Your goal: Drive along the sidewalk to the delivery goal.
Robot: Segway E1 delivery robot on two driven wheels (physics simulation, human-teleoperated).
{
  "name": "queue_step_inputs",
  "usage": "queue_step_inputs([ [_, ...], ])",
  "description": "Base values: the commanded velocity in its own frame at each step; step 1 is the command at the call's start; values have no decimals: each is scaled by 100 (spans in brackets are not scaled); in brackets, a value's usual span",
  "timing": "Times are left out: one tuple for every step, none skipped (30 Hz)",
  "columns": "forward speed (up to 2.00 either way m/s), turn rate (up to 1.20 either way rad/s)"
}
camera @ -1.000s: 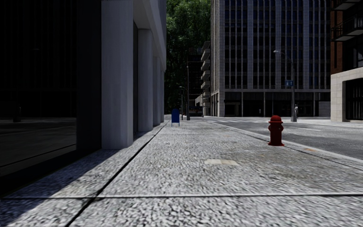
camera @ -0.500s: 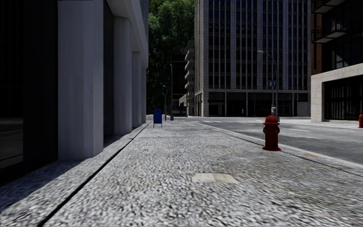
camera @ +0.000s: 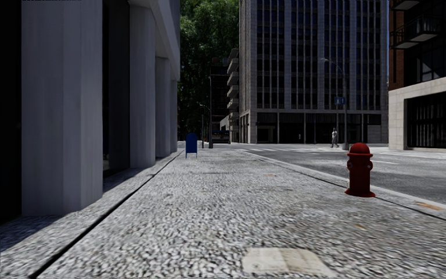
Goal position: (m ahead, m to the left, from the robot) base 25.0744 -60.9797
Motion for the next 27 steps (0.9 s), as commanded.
queue_step_inputs([
  [155, 0],
  [155, 0],
  [169, 0],
  [177, 0],
  [177, 0],
  [183, 0],
  [187, 0],
  [193, 0],
  [200, 0],
  [200, 0],
  [200, 0],
  [200, 0],
  [200, 0],
  [200, 0],
  [200, 0],
  [200, 0],
  [200, 0],
  [200, 0],
  [200, 0],
  [200, 0],
  [200, 0],
  [200, 0],
  [200, 0],
  [200, 0],
  [200, 0],
  [200, 0],
  [200, 0],
])
